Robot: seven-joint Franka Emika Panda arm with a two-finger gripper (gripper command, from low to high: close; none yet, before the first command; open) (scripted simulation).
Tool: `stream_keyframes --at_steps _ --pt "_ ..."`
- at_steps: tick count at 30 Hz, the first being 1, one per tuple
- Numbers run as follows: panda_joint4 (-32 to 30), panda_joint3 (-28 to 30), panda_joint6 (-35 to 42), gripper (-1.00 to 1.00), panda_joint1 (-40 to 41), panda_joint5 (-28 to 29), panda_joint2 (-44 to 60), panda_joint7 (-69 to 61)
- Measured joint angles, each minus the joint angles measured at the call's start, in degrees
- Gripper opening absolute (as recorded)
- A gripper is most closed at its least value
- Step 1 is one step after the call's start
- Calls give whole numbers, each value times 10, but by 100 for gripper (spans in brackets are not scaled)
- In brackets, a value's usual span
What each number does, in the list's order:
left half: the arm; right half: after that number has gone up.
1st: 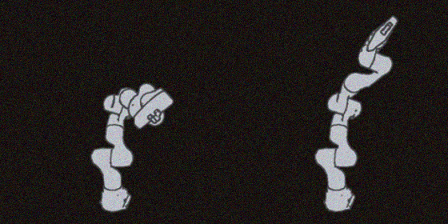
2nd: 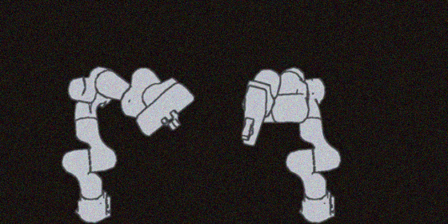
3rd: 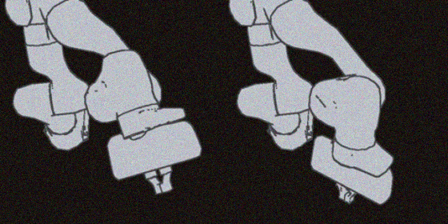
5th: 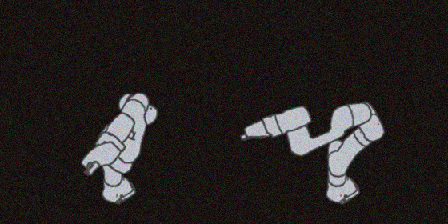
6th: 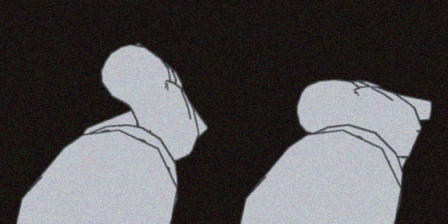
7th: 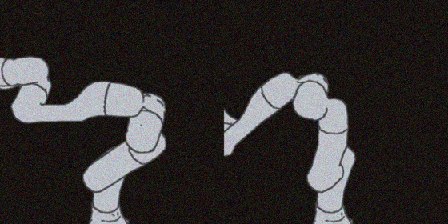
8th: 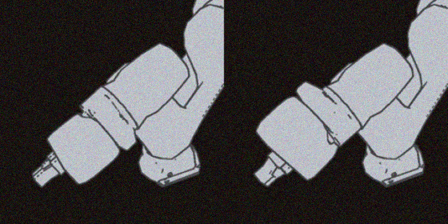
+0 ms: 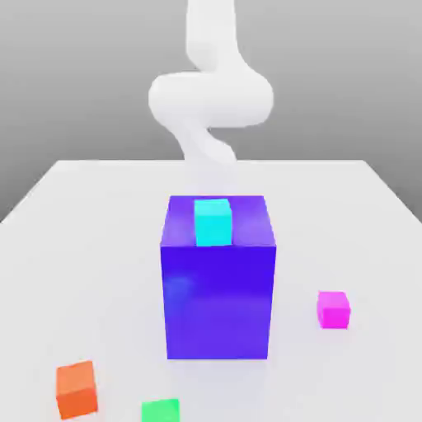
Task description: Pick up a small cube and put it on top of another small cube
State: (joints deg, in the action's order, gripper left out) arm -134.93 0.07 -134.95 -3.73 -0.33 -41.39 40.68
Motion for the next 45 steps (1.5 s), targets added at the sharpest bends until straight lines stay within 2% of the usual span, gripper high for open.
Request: stream_keyframes --at_steps 14,19,26,27,34,41,45 --pt "-198 -31 -207 0 -215 -23 301 -341" --pt "-268 -64 -280 0 -268 -1 406 -439" --pt "-258 -21 -395 0 -310 53 552 -422" --pt "-254 -15 -411 -100 -316 53 570 -422" --pt "-254 -12 -413 -100 -319 56 574 -420" --pt "-277 -38 -307 -100 -301 14 445 -450" --pt "-220 -1 -257 -100 -237 0 453 -388"
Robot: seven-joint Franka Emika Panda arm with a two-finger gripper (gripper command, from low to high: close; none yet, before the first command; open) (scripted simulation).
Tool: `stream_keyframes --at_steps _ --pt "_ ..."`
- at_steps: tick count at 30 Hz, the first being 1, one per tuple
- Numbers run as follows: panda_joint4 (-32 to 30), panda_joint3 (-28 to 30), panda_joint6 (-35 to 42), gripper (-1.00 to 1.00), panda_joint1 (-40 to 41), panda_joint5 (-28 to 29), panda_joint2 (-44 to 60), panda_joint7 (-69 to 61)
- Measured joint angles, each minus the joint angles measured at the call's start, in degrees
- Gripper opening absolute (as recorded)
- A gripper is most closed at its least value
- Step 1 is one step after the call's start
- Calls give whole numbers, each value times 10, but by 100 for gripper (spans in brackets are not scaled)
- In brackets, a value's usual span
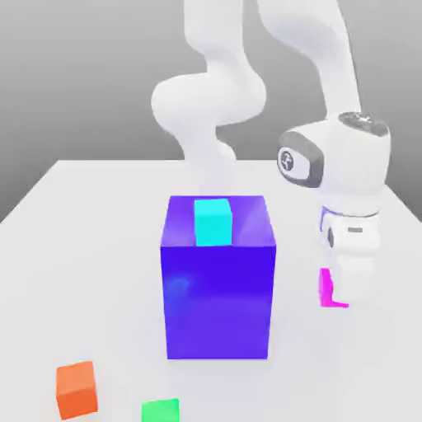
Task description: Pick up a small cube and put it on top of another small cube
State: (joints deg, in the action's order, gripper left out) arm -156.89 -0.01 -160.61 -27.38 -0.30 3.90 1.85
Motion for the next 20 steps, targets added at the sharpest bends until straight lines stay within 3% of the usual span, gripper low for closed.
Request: stream_keyframes --at_steps 12,16,17,20 --pt "226 165 140 -100 148 -67 93 218" --pt "249 155 94 -100 177 -110 165 208" --pt "250 149 81 100 183 -118 180 203" --pt "250 149 81 100 183 -118 180 203"
